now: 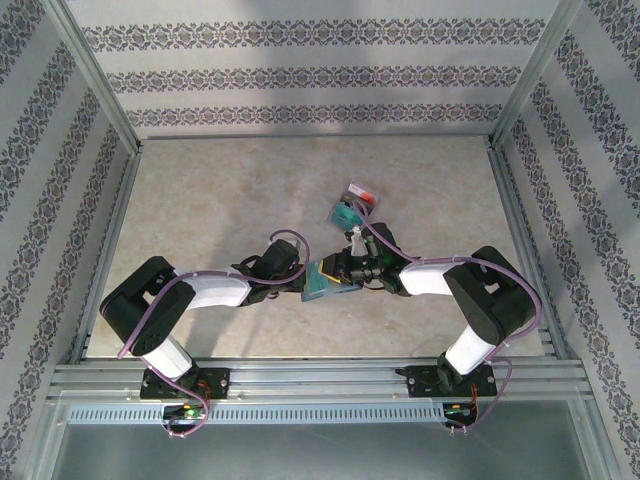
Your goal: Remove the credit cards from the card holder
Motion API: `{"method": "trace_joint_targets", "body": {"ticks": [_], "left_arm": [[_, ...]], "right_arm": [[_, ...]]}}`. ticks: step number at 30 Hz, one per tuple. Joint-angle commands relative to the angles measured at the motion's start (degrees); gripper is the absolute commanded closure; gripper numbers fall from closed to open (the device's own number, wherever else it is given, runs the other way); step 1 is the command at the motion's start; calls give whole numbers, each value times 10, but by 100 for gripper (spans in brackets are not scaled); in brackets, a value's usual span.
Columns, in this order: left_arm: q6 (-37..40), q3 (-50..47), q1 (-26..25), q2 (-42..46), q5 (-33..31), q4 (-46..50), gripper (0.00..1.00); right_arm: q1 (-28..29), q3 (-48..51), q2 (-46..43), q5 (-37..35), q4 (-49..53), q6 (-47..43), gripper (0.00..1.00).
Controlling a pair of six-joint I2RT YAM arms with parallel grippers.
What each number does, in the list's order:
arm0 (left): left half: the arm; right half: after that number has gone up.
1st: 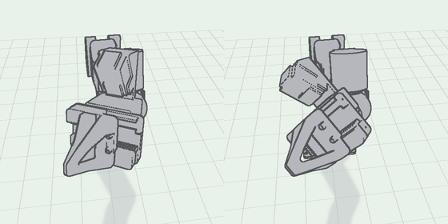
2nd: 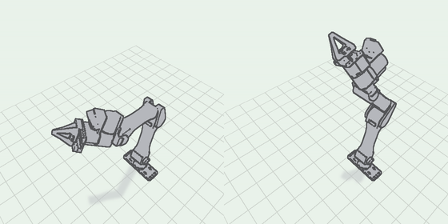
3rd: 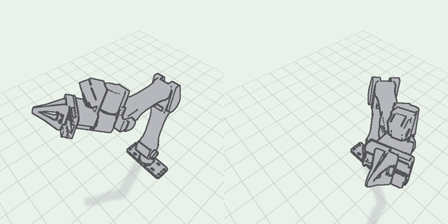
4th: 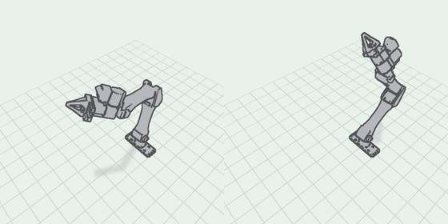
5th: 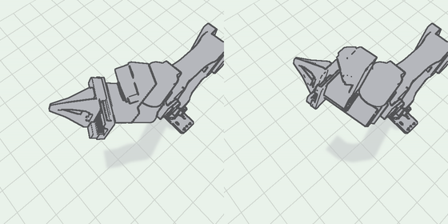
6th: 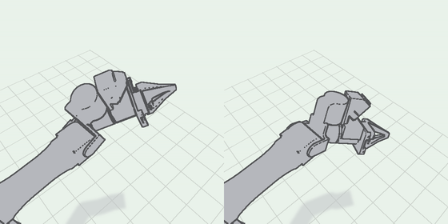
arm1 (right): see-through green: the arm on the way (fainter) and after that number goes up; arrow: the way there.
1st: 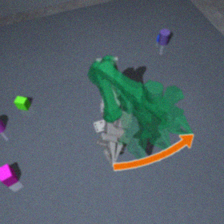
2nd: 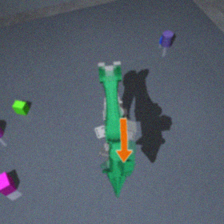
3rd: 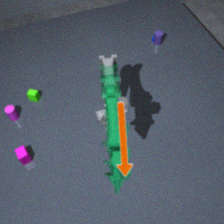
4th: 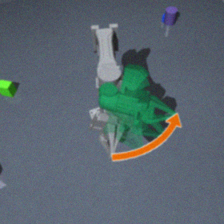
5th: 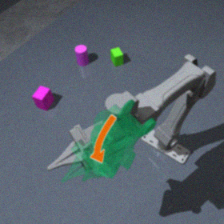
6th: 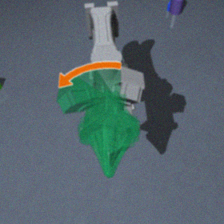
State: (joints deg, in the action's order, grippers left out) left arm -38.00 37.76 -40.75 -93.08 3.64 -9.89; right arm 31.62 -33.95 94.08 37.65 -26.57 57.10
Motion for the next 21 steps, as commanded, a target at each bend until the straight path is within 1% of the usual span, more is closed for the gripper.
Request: {"method": "trace_joint_targets", "body": {"ticks": [1, 12, 20, 21], "left_arm": [[-5, -2, 6, -14, -8, 27, 90], [-4, -3, 6, -12, -14, 31, 90], [-4, -5, 7, -8, -19, 35, 90], [-4, -4, 7, -8, -19, 35, 89]], "right_arm": [[-6, 7, -11, 15, -30, 1, 77], [-14, 20, -9, 18, -45, 5, 78], [-21, 26, -11, 20, -47, 4, 82], [-22, 26, -11, 19, -47, 3, 83]]}}
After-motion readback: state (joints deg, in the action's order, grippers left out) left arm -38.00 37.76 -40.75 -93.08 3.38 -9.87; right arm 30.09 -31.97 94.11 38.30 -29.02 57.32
